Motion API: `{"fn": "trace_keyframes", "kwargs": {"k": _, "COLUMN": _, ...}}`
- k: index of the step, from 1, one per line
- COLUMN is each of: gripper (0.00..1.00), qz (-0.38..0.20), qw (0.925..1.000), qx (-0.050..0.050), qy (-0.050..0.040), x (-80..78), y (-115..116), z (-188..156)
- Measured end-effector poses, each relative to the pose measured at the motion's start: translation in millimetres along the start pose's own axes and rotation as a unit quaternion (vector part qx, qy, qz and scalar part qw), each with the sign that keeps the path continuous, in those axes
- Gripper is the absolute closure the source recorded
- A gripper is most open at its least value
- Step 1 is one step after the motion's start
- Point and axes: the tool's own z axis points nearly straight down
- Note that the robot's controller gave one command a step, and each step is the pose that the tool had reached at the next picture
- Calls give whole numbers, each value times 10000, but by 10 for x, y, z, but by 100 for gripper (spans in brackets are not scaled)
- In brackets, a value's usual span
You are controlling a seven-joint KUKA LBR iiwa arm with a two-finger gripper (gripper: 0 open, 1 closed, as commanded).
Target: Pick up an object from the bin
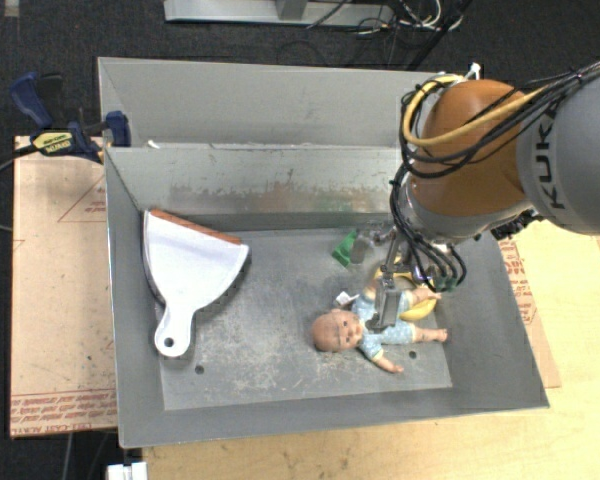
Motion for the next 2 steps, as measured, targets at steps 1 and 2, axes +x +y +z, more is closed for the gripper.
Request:
{"fn": "trace_keyframes", "kwargs": {"k": 1, "gripper": 0, "qz": 0, "qw": 10000, "qx": 0, "qy": -39, "x": -15, "y": 0, "z": -44}}
{"fn": "trace_keyframes", "kwargs": {"k": 2, "gripper": 0, "qz": -392, "qw": 9992, "qx": 0, "qy": -49, "x": 197, "y": -45, "z": 258}}
